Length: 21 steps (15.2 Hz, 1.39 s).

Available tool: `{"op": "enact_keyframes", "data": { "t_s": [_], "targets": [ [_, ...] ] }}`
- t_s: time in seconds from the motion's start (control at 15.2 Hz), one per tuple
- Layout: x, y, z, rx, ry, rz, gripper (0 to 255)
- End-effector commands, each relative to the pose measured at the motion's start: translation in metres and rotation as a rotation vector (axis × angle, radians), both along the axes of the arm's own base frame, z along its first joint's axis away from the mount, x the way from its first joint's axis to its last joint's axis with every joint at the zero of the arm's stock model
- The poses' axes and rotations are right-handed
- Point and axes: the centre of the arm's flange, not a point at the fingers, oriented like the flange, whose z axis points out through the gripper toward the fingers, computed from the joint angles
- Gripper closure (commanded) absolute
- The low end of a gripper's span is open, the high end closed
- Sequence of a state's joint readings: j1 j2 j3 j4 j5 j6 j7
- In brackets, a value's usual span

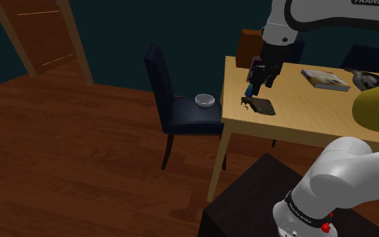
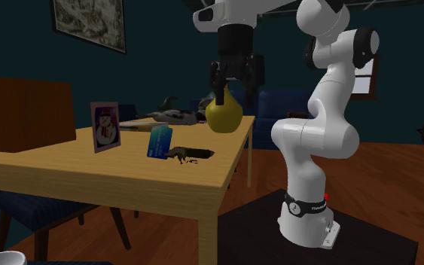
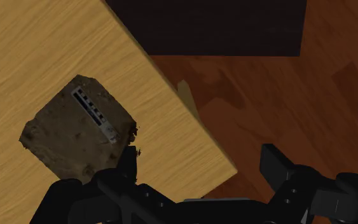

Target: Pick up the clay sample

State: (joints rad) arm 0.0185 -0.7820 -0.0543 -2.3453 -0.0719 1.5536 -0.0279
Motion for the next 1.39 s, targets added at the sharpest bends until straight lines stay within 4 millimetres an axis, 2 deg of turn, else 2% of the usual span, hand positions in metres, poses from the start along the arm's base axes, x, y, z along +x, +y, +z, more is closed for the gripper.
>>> {"op": "enact_keyframes", "data": {
  "t_s": [0.0, 0.59, 1.12, 1.25, 1.32],
  "targets": [
    [0.000, 0.000, 0.000, 0.000, 0.000, 0.000, 0],
    [0.049, -0.061, -0.069, -0.091, -0.101, -0.208, 0],
    [0.050, -0.064, -0.111, -0.095, -0.105, -0.216, 0],
    [0.050, -0.064, -0.111, -0.095, -0.105, -0.216, 0],
    [0.050, -0.064, -0.111, -0.095, -0.105, -0.216, 255]
  ]
}}
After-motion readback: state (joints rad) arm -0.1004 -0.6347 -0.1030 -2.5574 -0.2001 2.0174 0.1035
